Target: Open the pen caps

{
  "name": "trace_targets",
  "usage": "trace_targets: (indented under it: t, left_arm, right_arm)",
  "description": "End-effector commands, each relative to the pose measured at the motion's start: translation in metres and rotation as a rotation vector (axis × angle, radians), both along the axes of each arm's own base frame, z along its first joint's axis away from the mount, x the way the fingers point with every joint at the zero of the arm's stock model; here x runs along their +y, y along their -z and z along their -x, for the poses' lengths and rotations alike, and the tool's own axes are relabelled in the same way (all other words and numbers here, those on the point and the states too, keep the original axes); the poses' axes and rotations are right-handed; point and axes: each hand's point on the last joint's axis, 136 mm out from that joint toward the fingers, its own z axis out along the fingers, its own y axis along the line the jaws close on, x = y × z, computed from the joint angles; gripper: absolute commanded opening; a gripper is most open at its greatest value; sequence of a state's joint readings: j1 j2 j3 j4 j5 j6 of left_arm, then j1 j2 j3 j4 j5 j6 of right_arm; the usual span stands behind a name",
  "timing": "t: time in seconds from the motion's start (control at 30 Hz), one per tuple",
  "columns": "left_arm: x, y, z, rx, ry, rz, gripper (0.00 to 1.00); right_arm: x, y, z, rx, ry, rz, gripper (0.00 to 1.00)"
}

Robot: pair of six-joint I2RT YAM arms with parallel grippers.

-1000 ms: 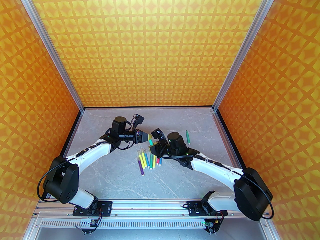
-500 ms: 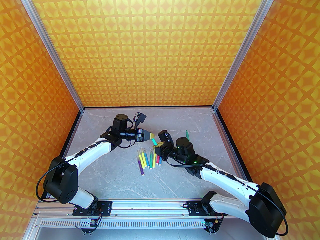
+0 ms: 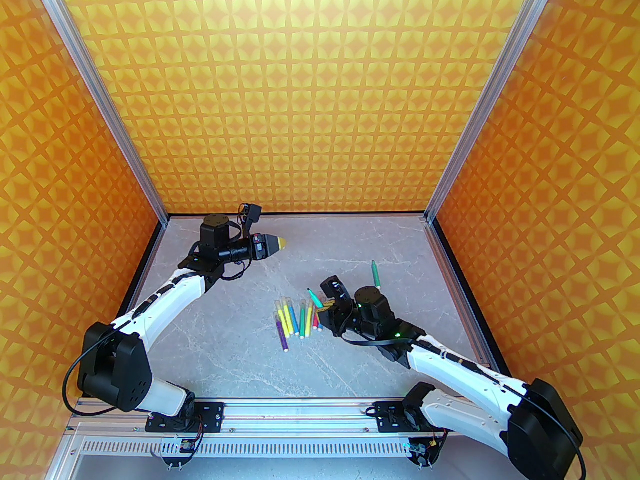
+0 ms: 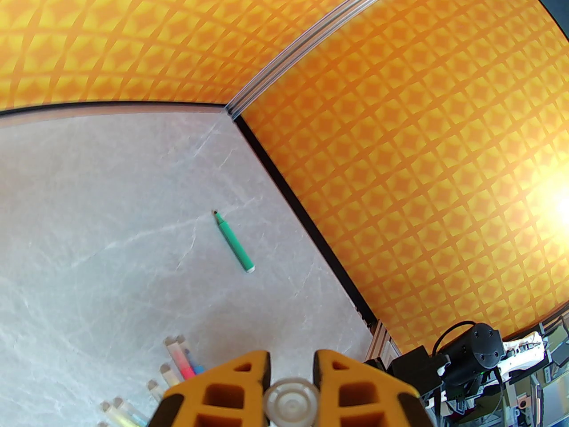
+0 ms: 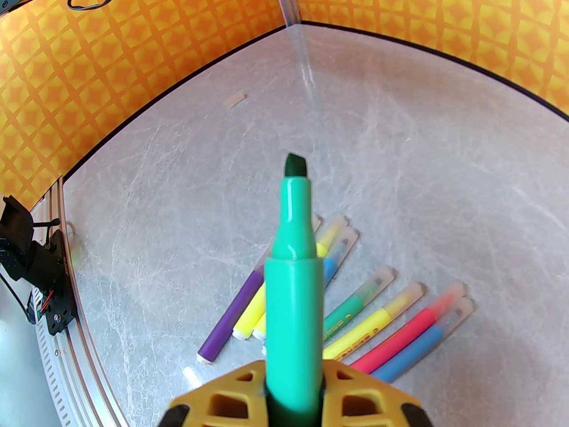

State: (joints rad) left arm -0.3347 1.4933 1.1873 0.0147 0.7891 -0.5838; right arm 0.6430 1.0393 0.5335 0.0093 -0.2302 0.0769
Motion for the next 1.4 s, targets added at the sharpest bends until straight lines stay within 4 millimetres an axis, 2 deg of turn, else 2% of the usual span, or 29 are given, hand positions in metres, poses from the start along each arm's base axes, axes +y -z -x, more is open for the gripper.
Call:
trace_targets:
  t: [0.0, 0.2, 0.47, 0.67, 0.93, 1.03, 1.23, 1.37]
  left_arm:
    - [0.014, 0.002, 0.001, -0.019, -0.047, -0.102, 0.00]
    - [0.061, 0.049, -0.003, 0.040, -0.216, -0.404, 0.00]
    - [0.134, 0.101, -0.003, 0.135, -0.394, -0.775, 0.00]
    - [0.177, 0.127, -0.005, 0.213, -0.478, -0.890, 0.00]
    - [0.209, 0.166, -0.019, 0.319, -0.520, -1.034, 0.00]
    - [0.224, 0.185, -0.024, 0.369, -0.531, -1.109, 0.00]
    - [0.239, 0.219, -0.034, 0.440, -0.515, -1.169, 0.00]
    - [0.242, 0.230, -0.040, 0.462, -0.507, -1.180, 0.00]
  right_arm:
    - [-0.023, 0.005, -0.019, -0.015, 0.150, 0.086, 0.00]
    - [-0.057, 0.008, -0.055, 0.041, 0.338, 0.148, 0.00]
    - [-0.118, 0.012, -0.105, 0.101, 0.576, 0.249, 0.00]
    - [-0.157, 0.014, -0.127, 0.131, 0.686, 0.297, 0.00]
    - [-0.223, 0.041, -0.146, 0.221, 0.847, 0.338, 0.00]
    - [-0.238, 0.053, -0.152, 0.250, 0.885, 0.331, 0.00]
    - [-0.253, 0.081, -0.163, 0.354, 0.904, 0.383, 0.00]
    - [-0.258, 0.098, -0.171, 0.410, 0.909, 0.389, 0.00]
